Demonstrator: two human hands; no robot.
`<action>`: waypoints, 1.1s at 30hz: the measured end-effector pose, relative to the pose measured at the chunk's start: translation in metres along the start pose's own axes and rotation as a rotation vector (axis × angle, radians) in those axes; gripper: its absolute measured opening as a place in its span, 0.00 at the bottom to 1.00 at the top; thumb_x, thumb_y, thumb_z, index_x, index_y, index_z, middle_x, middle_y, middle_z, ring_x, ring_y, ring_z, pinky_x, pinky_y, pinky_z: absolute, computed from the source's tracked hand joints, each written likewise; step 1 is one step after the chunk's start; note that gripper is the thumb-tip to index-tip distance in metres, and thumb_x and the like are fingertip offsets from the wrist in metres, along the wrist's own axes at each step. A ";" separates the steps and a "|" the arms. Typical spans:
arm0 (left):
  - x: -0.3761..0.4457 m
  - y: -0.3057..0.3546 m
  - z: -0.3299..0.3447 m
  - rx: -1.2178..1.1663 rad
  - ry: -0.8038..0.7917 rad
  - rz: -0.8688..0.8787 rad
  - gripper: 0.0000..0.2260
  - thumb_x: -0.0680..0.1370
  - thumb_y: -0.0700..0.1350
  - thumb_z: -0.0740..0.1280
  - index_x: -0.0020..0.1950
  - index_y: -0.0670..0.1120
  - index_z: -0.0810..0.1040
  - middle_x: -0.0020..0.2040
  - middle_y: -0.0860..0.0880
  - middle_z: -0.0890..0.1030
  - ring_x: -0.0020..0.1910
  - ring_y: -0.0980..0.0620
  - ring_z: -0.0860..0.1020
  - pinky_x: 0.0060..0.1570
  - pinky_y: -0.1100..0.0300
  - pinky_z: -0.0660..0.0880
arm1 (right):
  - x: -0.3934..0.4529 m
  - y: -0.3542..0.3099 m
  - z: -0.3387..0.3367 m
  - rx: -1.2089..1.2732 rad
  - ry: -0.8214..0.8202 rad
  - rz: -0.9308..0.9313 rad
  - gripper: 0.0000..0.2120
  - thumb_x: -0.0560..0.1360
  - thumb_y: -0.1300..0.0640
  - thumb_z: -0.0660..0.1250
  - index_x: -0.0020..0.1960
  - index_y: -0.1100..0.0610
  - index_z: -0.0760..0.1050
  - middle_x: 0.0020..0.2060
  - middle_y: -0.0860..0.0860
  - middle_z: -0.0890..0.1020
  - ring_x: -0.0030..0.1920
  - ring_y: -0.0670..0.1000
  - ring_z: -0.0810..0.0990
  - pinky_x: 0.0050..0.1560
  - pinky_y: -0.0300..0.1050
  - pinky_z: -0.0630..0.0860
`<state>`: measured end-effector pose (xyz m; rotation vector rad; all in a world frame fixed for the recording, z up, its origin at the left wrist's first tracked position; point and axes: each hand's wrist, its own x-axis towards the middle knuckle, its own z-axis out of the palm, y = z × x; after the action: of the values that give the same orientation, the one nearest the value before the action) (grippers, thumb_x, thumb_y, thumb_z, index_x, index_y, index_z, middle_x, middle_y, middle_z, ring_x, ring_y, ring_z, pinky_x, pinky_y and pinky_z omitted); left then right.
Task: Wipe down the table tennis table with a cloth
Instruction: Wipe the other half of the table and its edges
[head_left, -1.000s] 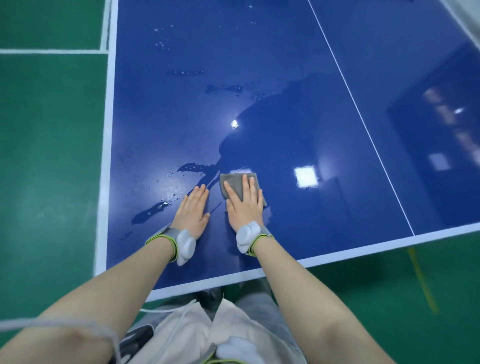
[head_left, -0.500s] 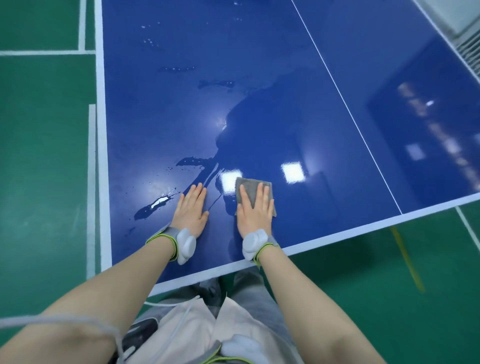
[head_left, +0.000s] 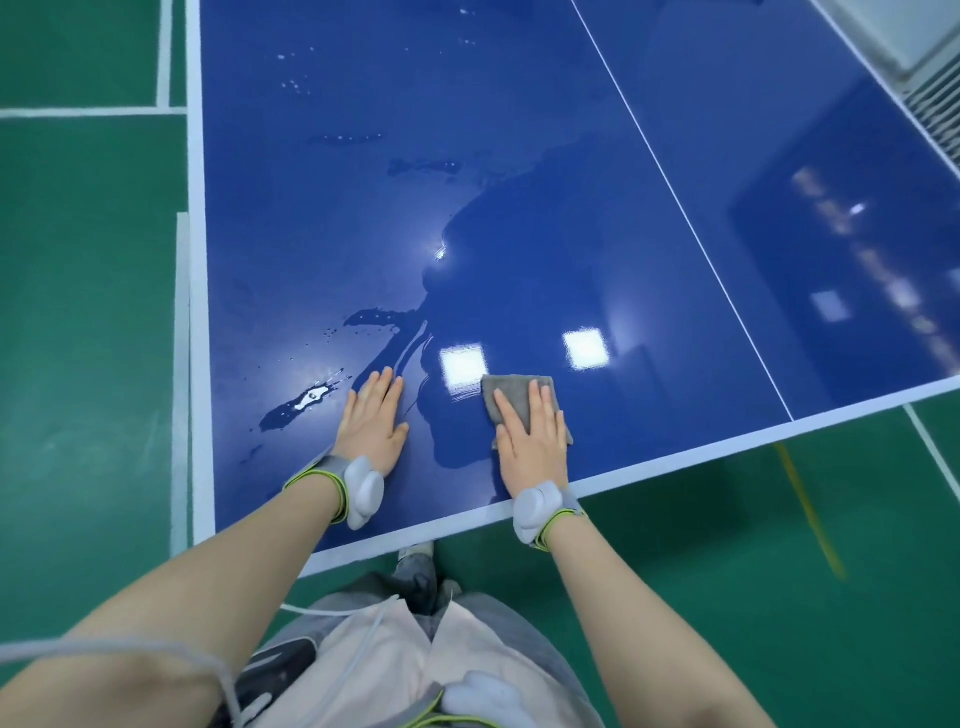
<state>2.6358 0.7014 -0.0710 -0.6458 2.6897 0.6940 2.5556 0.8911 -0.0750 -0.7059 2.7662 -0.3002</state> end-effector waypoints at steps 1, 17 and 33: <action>-0.002 0.000 0.001 0.005 0.006 -0.007 0.26 0.81 0.44 0.54 0.76 0.44 0.45 0.77 0.48 0.43 0.76 0.50 0.40 0.71 0.55 0.37 | -0.001 -0.006 0.001 0.000 0.012 0.047 0.27 0.76 0.49 0.45 0.71 0.49 0.69 0.72 0.61 0.65 0.72 0.62 0.63 0.69 0.62 0.62; -0.036 0.015 0.022 -0.010 0.025 -0.100 0.27 0.81 0.45 0.55 0.76 0.45 0.46 0.77 0.48 0.43 0.76 0.51 0.41 0.72 0.55 0.38 | -0.044 0.019 0.014 -0.081 0.020 -0.239 0.23 0.75 0.51 0.52 0.66 0.47 0.74 0.69 0.57 0.70 0.70 0.59 0.69 0.67 0.58 0.63; -0.093 0.017 0.050 -0.026 0.066 -0.110 0.26 0.81 0.44 0.55 0.76 0.45 0.46 0.77 0.48 0.43 0.76 0.52 0.41 0.71 0.58 0.37 | -0.083 -0.007 0.026 -0.063 -0.057 -0.298 0.23 0.75 0.50 0.51 0.65 0.48 0.75 0.67 0.57 0.73 0.68 0.59 0.71 0.65 0.58 0.65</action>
<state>2.7155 0.7725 -0.0715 -0.8302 2.6843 0.6910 2.6369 0.9220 -0.0805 -1.1273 2.6226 -0.2474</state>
